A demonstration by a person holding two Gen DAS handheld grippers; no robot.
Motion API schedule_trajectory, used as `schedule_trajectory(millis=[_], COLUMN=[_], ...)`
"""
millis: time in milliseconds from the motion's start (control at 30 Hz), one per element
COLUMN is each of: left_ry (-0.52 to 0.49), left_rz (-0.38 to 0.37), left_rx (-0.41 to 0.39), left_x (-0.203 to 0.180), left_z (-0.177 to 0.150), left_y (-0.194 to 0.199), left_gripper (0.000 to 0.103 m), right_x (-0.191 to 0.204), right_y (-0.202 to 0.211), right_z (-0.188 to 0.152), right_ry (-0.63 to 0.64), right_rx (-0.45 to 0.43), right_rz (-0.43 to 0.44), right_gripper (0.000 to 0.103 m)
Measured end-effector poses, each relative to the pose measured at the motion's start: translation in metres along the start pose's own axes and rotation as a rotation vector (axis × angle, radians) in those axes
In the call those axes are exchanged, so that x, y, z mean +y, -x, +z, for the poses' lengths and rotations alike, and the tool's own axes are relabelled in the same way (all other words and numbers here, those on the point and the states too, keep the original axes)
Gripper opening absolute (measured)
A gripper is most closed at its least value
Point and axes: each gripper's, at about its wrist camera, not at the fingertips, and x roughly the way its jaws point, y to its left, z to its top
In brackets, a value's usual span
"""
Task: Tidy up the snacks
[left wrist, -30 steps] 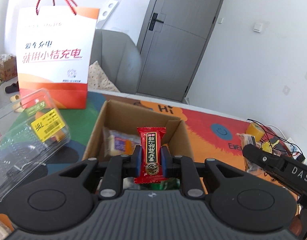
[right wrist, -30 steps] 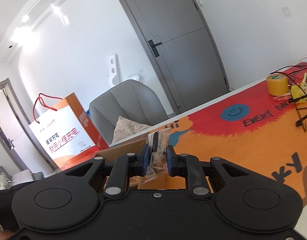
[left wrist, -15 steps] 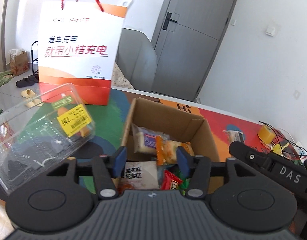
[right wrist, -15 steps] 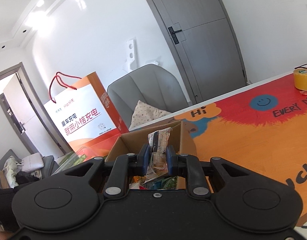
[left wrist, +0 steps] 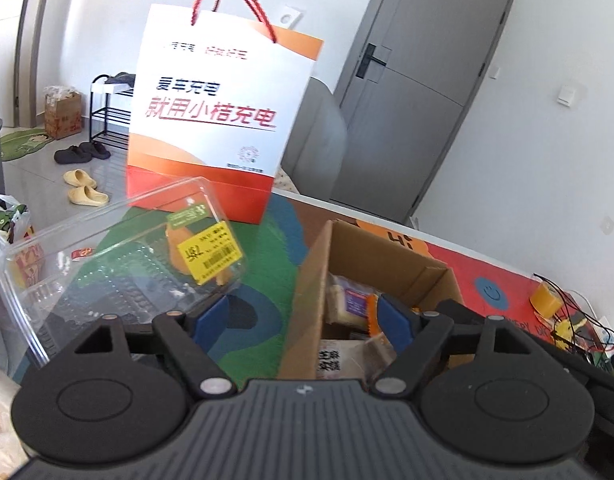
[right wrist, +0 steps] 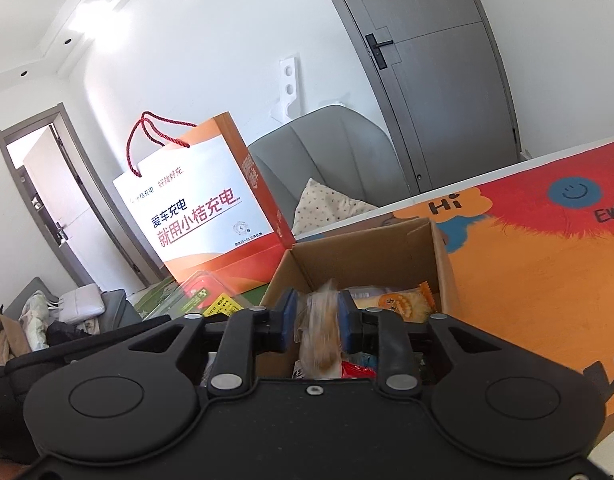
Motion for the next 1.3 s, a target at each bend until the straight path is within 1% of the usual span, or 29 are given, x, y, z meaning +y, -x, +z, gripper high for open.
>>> schedule_trajectory(millis=[33, 67, 100, 133, 200, 300, 367, 433, 500, 633, 767, 967, 1200, 1300], left_ry=[0.01, 0.015, 0.016, 0.016, 0.012, -0.004, -0.022, -0.042, -0.058, -0.08, -0.099, -0.135, -0.175, -0.2], left_rz=[-0.002, -0.005, -0.009, -0.012, -0.022, -0.039, -0.047, -0.051, -0.052, -0.05, -0.066, -0.091, -0.131, -0.133], left_rx=[0.001, 0.003, 0.006, 0.009, 0.019, 0.03, 0.028, 0.023, 0.016, 0.012, 0.018, 0.026, 0.018, 0.014], left_x=[0.003, 0.005, 0.007, 0.007, 0.007, 0.001, -0.005, -0.01, -0.016, -0.025, -0.031, -0.038, -0.042, -0.045], left_z=[0.001, 0.002, 0.002, 0.001, 0.0, -0.004, -0.007, -0.01, -0.012, -0.015, -0.019, -0.021, -0.024, -0.025], left_y=[0.0, 0.0, 0.001, 0.0, -0.001, 0.0, 0.002, 0.004, 0.006, 0.011, 0.017, 0.027, 0.048, 0.057], left_gripper=[0.084, 0.085, 0.086, 0.086, 0.086, 0.086, 0.087, 0.092, 0.095, 0.1, 0.102, 0.102, 0.103, 0.103], right_x=[0.0, -0.002, -0.005, -0.008, -0.014, -0.019, -0.025, -0.032, -0.038, -0.048, -0.054, -0.061, -0.066, -0.068], right_y=[-0.001, -0.001, 0.001, 0.004, 0.012, 0.021, 0.027, 0.033, 0.04, 0.057, 0.073, 0.093, 0.12, 0.131], right_z=[0.0, -0.001, -0.001, -0.002, -0.003, -0.004, -0.005, -0.005, -0.006, -0.008, -0.009, -0.012, -0.017, -0.019], right_ry=[-0.005, -0.013, -0.024, -0.035, -0.045, -0.034, -0.052, -0.062, -0.065, -0.071, -0.06, -0.053, -0.046, -0.039], right_rx=[0.005, 0.005, -0.003, -0.015, -0.035, -0.043, -0.044, -0.046, -0.051, -0.064, -0.074, -0.072, -0.081, -0.09], right_rz=[-0.02, -0.045, -0.063, -0.068, -0.072, -0.102, -0.114, -0.127, -0.146, -0.167, -0.193, -0.223, -0.256, -0.27], right_gripper=[0.053, 0.061, 0.074, 0.082, 0.083, 0.083, 0.083, 0.088, 0.09, 0.103, 0.103, 0.103, 0.103, 0.103])
